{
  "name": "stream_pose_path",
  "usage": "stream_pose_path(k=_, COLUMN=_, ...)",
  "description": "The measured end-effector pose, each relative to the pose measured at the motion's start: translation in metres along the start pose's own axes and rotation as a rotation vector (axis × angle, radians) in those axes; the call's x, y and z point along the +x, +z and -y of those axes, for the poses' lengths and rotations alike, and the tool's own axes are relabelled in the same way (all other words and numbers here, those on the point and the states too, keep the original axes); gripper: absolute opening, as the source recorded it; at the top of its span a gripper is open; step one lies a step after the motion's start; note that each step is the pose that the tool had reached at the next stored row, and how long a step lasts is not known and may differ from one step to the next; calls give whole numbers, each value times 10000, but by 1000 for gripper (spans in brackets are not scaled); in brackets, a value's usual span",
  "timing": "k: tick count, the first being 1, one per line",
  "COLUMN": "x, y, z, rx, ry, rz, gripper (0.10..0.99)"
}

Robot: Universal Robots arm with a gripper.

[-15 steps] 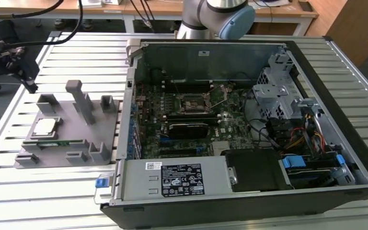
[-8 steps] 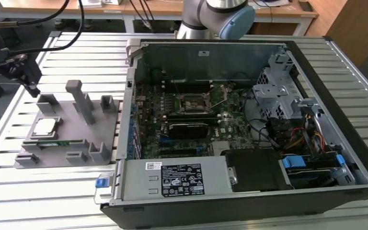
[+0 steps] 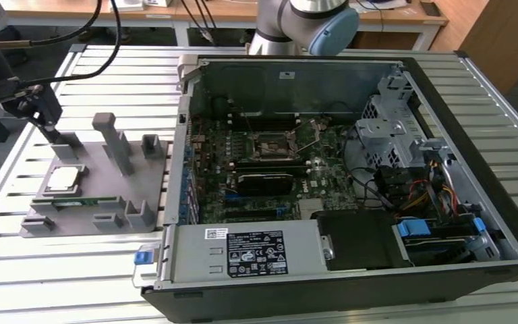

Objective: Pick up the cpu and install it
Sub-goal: 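Pick up the cpu and move it towards the insertion slot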

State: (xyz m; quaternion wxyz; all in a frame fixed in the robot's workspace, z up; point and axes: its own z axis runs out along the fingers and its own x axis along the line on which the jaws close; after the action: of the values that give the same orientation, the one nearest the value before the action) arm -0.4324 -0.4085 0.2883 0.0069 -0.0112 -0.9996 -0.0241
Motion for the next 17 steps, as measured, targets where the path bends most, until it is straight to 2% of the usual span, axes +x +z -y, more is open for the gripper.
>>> stream_pose_path(k=1, x=-1, y=42, z=2, rx=-30, ry=-1, rz=0, gripper=761)
stream_pose_path(k=6, x=0, y=132, z=11, rx=-54, ry=-32, rz=-3, gripper=761)
stream_pose_path(k=17, x=-2, y=279, z=20, rx=-75, ry=-113, rz=-7, gripper=761)
